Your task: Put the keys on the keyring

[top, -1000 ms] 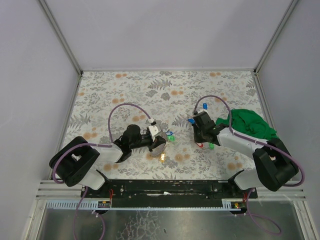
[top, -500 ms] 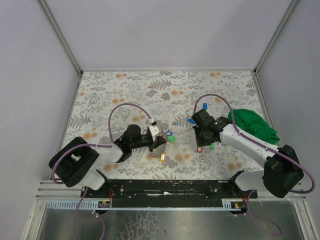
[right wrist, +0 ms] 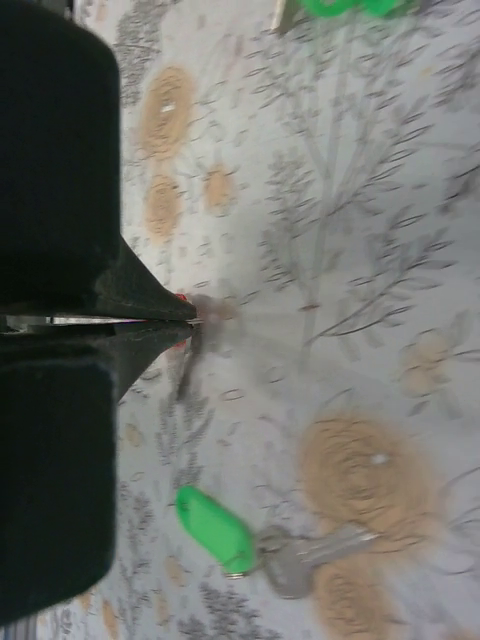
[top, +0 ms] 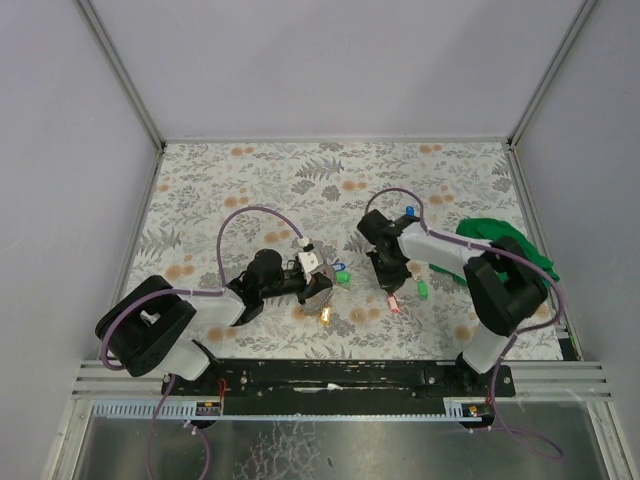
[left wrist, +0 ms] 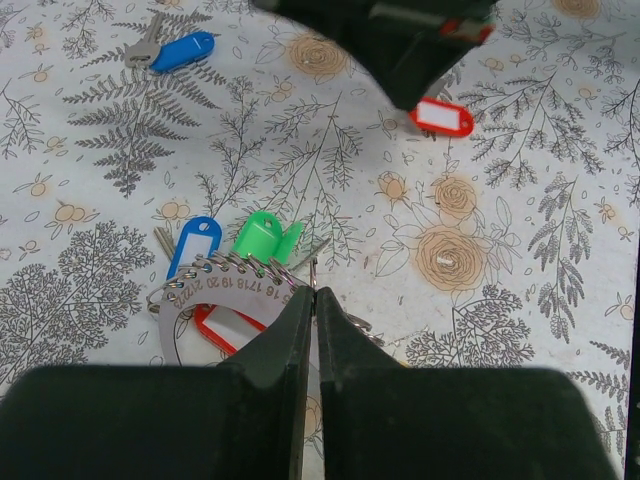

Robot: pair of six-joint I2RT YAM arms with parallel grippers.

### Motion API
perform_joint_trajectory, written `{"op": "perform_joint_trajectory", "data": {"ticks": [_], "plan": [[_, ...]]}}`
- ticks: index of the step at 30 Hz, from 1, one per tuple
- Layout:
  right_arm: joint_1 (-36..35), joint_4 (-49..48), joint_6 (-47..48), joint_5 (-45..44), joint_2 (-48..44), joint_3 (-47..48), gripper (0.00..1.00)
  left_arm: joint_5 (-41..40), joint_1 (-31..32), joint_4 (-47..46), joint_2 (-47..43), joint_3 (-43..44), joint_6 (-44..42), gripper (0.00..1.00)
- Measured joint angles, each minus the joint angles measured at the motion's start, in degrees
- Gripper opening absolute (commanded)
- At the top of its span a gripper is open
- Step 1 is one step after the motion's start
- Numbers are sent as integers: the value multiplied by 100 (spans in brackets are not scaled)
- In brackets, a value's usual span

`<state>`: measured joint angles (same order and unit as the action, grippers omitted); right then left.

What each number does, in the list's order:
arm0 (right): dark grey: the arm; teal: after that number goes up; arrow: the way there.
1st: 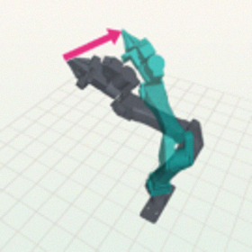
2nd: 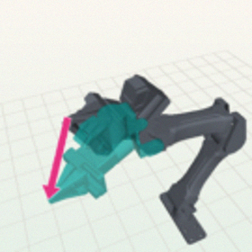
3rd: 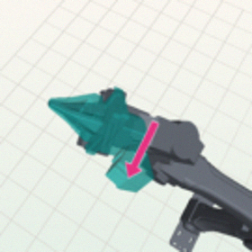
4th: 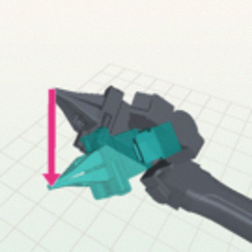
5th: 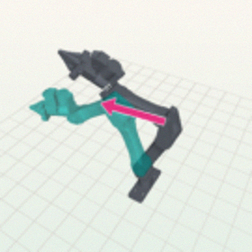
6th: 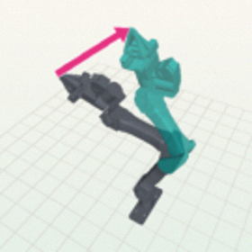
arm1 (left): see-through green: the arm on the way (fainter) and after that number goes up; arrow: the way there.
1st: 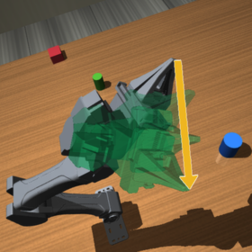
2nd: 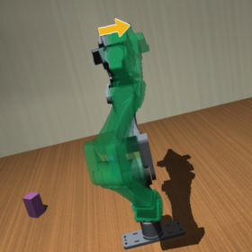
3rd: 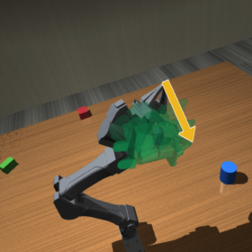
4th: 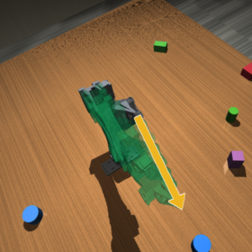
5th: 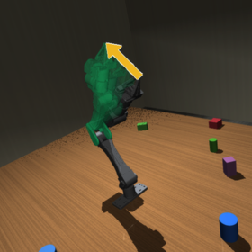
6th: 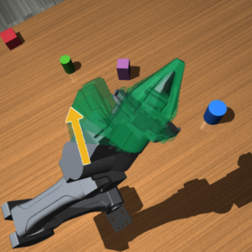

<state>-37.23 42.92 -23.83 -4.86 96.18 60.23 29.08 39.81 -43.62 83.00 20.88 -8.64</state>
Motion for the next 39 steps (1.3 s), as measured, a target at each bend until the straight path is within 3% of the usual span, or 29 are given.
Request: {"op": "perform_joint_trajectory", "data": {"ticks": [5,9,12,23,30,39], "plan": [[0,-144,221,-17,855,608,17,-7,35,4,-28,-2,-2,0],[0,-251,332,-22,1056,879,35,-20,61,15,-31,-2,-2,0],[0,-350,391,-20,1023,898,42,-20,66,44,-31,0,-4,0],[9,-911,461,15,-157,-46,47,-24,98,74,-31,0,-4,0],[68,-1294,452,155,-293,-566,55,-24,109,83,-31,0,-4,0],[70,-1703,317,374,-404,-970,54,-22,142,83,-31,0,-4,0]]}}
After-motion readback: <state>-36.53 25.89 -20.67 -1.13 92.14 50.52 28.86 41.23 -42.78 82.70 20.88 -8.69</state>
